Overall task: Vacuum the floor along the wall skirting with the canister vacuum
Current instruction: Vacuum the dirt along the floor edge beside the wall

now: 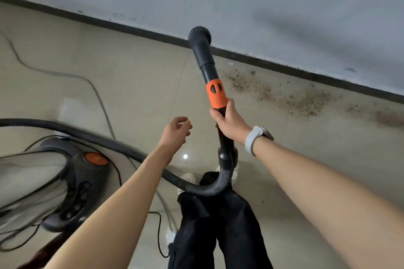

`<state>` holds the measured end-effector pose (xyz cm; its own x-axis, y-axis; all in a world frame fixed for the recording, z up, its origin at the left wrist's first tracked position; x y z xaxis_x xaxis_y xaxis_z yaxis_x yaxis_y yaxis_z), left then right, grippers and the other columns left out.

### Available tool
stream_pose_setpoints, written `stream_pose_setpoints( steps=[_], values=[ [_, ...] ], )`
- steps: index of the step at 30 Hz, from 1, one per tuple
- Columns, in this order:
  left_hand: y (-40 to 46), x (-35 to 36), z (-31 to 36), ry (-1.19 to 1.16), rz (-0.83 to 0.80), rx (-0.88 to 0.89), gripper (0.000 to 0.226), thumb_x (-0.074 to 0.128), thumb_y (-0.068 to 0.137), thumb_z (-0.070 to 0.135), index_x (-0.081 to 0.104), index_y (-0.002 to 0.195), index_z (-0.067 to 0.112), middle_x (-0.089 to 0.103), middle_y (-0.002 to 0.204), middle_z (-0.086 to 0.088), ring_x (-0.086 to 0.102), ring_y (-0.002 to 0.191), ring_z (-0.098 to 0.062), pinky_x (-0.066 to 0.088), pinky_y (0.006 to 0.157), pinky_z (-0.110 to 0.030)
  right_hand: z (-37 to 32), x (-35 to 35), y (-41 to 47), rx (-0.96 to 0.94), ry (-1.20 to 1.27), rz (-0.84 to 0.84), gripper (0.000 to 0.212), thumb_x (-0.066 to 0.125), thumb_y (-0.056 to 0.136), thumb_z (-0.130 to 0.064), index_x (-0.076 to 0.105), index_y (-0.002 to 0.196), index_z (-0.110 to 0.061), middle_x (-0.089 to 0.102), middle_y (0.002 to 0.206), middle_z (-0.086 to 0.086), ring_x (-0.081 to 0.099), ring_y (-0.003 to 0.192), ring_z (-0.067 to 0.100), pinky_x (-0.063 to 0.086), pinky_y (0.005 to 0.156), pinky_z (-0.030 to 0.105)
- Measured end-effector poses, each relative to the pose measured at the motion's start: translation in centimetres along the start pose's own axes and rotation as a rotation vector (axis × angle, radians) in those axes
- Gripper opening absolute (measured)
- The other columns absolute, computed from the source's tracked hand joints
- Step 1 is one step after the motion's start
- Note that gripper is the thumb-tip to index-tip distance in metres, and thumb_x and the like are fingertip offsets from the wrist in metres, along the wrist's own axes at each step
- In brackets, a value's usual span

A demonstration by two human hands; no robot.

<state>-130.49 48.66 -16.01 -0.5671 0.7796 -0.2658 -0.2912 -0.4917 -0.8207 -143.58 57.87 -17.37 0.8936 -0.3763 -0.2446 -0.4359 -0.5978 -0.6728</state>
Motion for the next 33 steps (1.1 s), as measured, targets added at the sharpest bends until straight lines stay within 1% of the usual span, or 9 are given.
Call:
stream_pose_setpoints(
  steps=[4, 8, 11, 16, 20, 23, 25, 30, 33],
  values=[
    [0.5, -0.6, -7.6, 0.1, -0.067, -0.024, 0.031, 0.045, 0.099, 0.025, 0.052, 0.126, 0.011, 0.061, 0.11, -0.004, 0.056, 0.096, -0.016, 0.043, 0.069, -0.02, 1.1, 4.8, 2.6, 0.079, 0.228, 0.071, 0.024, 0.048, 0.097, -0.024, 0.031, 0.109, -0.012, 0.042, 0.078, 0.0, 0.047, 0.069, 0.017, 0.044, 0.075, 0.036],
    [0.2, -0.6, -12.7, 0.136, -0.106, -0.01, 0.028, 0.044, 0.099, 0.032, 0.056, 0.117, 0.015, 0.062, 0.104, -0.001, 0.058, 0.098, -0.014, 0.044, 0.078, -0.016, 3.8, 10.0, 4.1, 0.202, 0.368, 0.053, 0.027, 0.049, 0.096, -0.029, 0.032, 0.11, -0.013, 0.045, 0.083, 0.002, 0.052, 0.083, 0.027, 0.047, 0.094, 0.053],
    [0.3, -0.2, -15.7, 0.266, -0.127, -0.041, 0.031, 0.046, 0.096, 0.04, 0.052, 0.12, 0.021, 0.061, 0.104, 0.003, 0.06, 0.102, -0.019, 0.045, 0.09, -0.03, 6.7, 12.4, 3.8, 0.321, 0.442, 0.032, 0.025, 0.049, 0.096, -0.028, 0.032, 0.106, -0.013, 0.045, 0.08, 0.004, 0.054, 0.074, 0.025, 0.051, 0.087, 0.049],
    [1.6, 3.0, -17.8, 0.4, -0.128, -0.079, 0.039, 0.054, 0.09, 0.047, 0.048, 0.118, 0.02, 0.061, 0.099, 0.002, 0.058, 0.09, -0.017, 0.04, 0.075, -0.026, 11.1, 12.2, 4.5, 0.461, 0.513, 0.002, 0.026, 0.048, 0.097, -0.028, 0.032, 0.107, -0.01, 0.046, 0.082, 0.005, 0.054, 0.079, 0.025, 0.049, 0.087, 0.045],
    [3.2, 8.1, -18.4, 0.389, -0.077, -0.089, 0.035, 0.059, 0.086, 0.051, 0.047, 0.1, 0.022, 0.061, 0.087, 0.004, 0.059, 0.08, -0.015, 0.039, 0.063, -0.023, 15.0, 9.0, 5.8, 0.553, 0.538, -0.071, 0.026, 0.048, 0.097, -0.028, 0.034, 0.107, -0.008, 0.047, 0.082, 0.008, 0.056, 0.067, 0.021, 0.049, 0.07, 0.037],
    [5.1, 11.8, -18.1, 0.394, -0.062, -0.059, 0.03, 0.06, 0.087, 0.048, 0.047, 0.098, 0.024, 0.058, 0.08, 0.008, 0.056, 0.075, -0.013, 0.039, 0.06, -0.015, 18.1, 5.7, 7.9, 0.551, 0.52, -0.07, 0.023, 0.052, 0.096, -0.026, 0.039, 0.102, -0.007, 0.051, 0.079, 0.007, 0.06, 0.068, 0.023, 0.052, 0.073, 0.039],
    [7.0, 13.6, -18.1, 0.368, -0.063, -0.036, 0.032, 0.06, 0.086, 0.05, 0.05, 0.1, 0.024, 0.061, 0.082, 0.007, 0.059, 0.08, -0.015, 0.043, 0.065, -0.021, 19.6, 3.9, 9.8, 0.527, 0.536, -0.044, 0.022, 0.055, 0.094, -0.023, 0.042, 0.101, -0.008, 0.052, 0.077, 0.006, 0.061, 0.073, 0.025, 0.053, 0.079, 0.042],
    [12.8, 15.2, -18.3, 0.267, -0.028, 0.037, 0.033, 0.061, 0.086, 0.05, 0.054, 0.099, 0.02, 0.063, 0.076, 0.007, 0.06, 0.068, -0.011, 0.049, 0.068, -0.025, 19.9, 3.6, 15.2, 0.454, 0.654, -0.08, 0.016, 0.056, 0.095, -0.017, 0.041, 0.093, -0.01, 0.043, 0.08, 0.006, 0.054, 0.061, 0.023, 0.052, 0.066, 0.037],
    [16.5, 15.3, -18.9, 0.214, 0.022, 0.096, 0.029, 0.059, 0.088, 0.044, 0.055, 0.098, 0.018, 0.064, 0.075, 0.004, 0.06, 0.063, -0.014, 0.052, 0.07, -0.035, 20.2, 5.1, 18.8, 0.376, 0.579, -0.106, 0.022, 0.053, 0.096, -0.021, 0.037, 0.105, -0.008, 0.042, 0.083, 0.006, 0.054, 0.06, 0.021, 0.051, 0.067, 0.037]
  ],
)
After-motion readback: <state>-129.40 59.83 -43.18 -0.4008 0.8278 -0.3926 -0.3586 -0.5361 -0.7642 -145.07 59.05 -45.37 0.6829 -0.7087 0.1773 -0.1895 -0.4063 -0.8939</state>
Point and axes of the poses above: each hand's wrist, its own y-axis towards the middle knuckle, its own x-axis out of the palm, z = x × y, the point moved 2 cm from there along y, towards the middle knuckle
